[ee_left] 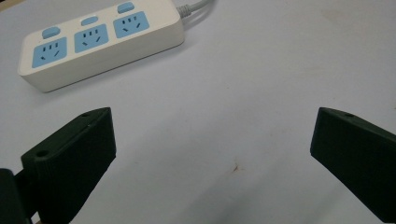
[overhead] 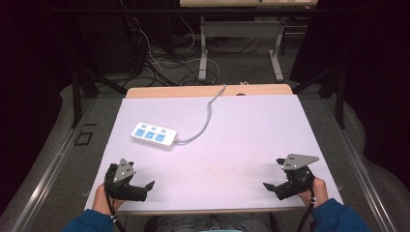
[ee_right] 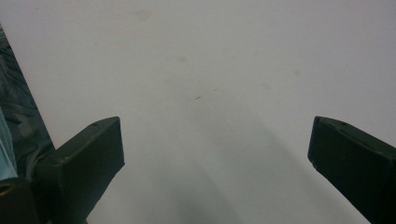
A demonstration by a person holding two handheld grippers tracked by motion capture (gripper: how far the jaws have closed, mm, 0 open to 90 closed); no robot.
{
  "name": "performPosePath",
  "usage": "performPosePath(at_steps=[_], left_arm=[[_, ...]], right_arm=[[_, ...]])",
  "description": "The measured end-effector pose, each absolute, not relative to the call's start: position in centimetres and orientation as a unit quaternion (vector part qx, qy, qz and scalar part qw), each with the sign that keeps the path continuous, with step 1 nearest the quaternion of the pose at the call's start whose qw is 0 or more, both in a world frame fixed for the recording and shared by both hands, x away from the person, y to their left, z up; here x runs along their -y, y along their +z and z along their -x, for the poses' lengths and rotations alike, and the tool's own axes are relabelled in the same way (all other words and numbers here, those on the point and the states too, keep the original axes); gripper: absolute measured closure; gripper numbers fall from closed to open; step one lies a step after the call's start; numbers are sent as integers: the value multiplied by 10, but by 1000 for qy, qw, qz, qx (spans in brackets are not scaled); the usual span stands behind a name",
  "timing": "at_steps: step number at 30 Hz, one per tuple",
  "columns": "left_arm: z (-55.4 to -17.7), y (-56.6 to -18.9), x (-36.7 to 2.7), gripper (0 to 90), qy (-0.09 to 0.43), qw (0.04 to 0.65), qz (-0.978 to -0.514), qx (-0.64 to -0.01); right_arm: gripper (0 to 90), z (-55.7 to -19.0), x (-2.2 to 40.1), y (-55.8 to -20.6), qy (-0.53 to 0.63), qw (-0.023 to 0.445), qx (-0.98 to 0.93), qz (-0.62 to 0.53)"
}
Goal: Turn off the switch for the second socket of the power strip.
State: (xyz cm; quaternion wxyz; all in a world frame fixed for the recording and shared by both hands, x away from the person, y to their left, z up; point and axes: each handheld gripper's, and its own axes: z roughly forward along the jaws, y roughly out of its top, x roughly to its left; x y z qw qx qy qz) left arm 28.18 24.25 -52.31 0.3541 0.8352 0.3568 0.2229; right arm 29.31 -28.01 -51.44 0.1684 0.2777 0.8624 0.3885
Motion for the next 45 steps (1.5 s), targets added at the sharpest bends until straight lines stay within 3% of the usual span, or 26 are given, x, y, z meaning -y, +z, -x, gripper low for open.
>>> performPosePath(at_steps=[25, 45], left_arm=[[-289, -522, -240, 0, 209, 347, -843, -354], [-315, -512, -230, 0, 258, 344, -817, -385]], right_arm=[[36, -294, 282, -515, 391, 154, -862, -283], [38, -292, 280, -516, 385, 155, -866, -280]])
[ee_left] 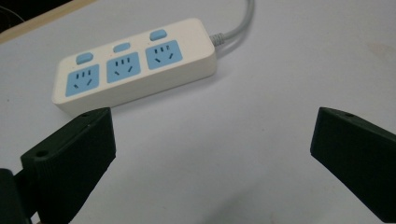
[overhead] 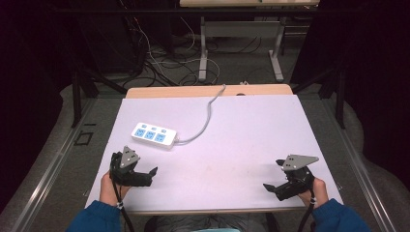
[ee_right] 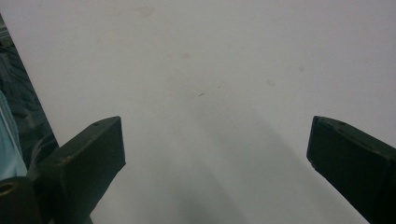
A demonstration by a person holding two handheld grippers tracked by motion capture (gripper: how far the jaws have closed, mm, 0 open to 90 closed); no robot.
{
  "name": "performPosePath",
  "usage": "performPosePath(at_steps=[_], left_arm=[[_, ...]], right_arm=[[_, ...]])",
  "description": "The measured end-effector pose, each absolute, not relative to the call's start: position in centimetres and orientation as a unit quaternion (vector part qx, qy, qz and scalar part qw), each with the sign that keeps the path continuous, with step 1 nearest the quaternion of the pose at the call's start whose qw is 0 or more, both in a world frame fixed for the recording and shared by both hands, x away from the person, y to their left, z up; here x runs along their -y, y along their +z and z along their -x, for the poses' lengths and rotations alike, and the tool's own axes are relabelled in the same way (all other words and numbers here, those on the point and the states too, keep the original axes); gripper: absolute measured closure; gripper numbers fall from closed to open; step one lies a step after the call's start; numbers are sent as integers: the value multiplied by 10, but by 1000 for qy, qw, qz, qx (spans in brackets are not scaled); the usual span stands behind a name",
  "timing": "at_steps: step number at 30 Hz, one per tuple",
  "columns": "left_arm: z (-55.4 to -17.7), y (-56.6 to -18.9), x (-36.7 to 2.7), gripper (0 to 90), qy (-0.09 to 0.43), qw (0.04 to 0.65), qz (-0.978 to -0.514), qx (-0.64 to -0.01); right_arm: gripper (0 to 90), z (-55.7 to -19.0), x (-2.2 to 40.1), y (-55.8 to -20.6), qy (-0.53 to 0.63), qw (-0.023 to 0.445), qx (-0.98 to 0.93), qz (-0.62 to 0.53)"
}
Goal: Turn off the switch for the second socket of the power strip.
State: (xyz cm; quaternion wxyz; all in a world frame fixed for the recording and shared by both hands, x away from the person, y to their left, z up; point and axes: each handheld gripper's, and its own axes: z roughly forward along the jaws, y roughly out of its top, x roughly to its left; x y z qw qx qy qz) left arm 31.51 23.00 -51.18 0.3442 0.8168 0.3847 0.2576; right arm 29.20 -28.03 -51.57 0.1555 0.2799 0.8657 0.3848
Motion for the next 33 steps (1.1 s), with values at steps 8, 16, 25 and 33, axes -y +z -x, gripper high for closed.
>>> performPosePath(at_steps=[8, 16, 25, 33], left_arm=[[-334, -514, -226, 0, 264, 337, -815, -390], [-347, -513, -224, 0, 264, 334, -812, -400], [-360, -513, -225, 0, 262, 330, -811, -405], [-372, -512, -226, 1, 261, 333, -809, -408]], right_arm=[[39, -293, 279, -516, 383, 161, -867, -277], [40, -294, 279, -516, 384, 162, -867, -274], [41, -294, 278, -516, 379, 160, -869, -274], [42, -294, 278, -516, 380, 163, -869, -271]])
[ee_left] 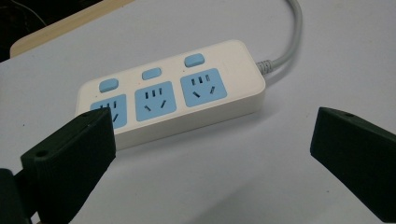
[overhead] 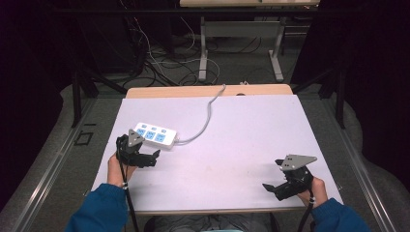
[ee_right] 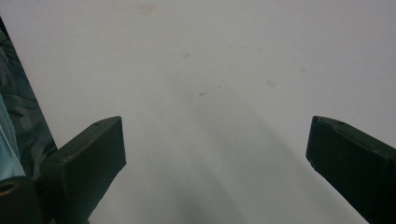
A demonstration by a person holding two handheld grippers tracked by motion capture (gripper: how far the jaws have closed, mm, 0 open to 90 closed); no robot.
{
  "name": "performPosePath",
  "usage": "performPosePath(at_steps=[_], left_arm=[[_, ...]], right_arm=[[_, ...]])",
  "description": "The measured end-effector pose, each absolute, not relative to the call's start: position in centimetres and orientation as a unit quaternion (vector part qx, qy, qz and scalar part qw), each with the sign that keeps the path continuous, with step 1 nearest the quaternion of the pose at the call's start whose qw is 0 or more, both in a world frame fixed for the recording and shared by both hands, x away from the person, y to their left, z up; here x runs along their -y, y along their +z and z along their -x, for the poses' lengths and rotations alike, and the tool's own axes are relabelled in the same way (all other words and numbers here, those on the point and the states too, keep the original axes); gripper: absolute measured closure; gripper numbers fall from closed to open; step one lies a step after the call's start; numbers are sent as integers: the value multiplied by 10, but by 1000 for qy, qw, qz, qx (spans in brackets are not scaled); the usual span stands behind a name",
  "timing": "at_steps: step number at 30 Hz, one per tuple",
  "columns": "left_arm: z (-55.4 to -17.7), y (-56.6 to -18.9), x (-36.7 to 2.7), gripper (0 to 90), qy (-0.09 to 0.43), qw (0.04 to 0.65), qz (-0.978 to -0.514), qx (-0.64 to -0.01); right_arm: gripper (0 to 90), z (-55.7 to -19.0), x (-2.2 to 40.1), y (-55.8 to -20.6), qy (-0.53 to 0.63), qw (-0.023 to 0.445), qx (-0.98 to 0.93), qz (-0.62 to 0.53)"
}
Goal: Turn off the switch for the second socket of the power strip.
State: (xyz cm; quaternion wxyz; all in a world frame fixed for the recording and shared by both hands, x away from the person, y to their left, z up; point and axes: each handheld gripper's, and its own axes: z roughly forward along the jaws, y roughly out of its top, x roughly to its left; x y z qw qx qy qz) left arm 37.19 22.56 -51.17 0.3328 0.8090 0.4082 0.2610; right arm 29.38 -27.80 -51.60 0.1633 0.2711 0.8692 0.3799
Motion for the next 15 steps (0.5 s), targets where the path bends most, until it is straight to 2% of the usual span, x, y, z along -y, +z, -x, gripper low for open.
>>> performPosePath(at_steps=[15], left_arm=[[-399, -512, -230, 7, 260, 337, -803, -417]], right_arm=[[44, -296, 277, -516, 376, 160, -873, -267]])
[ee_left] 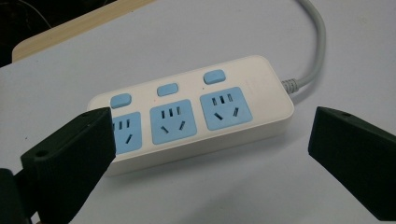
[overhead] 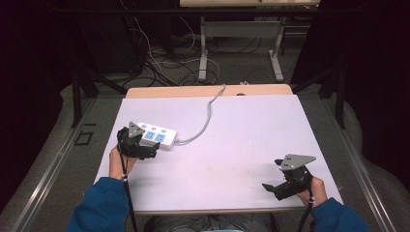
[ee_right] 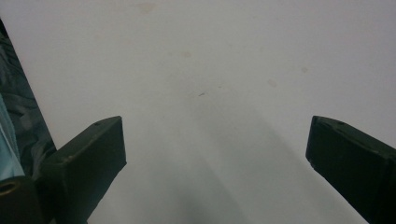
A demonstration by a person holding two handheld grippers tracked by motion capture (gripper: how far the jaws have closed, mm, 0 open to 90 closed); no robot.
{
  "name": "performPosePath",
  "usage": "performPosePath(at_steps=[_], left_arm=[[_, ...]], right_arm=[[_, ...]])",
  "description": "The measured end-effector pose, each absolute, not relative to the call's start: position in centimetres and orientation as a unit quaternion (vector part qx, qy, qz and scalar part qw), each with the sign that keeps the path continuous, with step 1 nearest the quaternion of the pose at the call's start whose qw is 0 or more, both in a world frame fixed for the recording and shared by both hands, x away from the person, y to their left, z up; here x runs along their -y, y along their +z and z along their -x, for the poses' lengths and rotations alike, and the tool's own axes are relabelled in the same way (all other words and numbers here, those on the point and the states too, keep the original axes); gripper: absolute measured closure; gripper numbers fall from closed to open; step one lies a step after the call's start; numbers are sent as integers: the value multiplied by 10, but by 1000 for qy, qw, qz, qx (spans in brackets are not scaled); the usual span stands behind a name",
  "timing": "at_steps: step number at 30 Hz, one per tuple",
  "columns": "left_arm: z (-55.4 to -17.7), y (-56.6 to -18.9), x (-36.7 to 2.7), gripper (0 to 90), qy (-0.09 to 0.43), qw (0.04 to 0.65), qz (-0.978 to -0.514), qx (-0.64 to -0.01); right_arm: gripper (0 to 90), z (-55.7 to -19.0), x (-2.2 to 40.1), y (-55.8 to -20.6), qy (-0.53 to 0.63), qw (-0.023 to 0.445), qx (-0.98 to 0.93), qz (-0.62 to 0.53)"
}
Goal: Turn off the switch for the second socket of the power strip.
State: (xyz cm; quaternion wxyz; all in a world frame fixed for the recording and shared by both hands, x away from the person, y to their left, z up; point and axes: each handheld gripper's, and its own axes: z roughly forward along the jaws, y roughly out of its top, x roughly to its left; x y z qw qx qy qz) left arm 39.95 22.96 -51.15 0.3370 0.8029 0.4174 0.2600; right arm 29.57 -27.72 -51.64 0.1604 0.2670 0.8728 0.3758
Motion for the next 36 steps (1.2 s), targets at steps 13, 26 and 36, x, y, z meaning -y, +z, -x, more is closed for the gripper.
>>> performPosePath(at_steps=[13, 26, 36], left_arm=[[-418, -514, -227, 9, 254, 327, -812, -412], [-431, -511, -225, 18, 241, 331, -811, -418], [-444, -511, -226, 13, 236, 331, -805, -433]], right_arm=[[44, -296, 276, -517, 377, 160, -873, -266], [45, -295, 276, -517, 376, 158, -872, -269], [46, -296, 276, -517, 376, 159, -874, -264]])
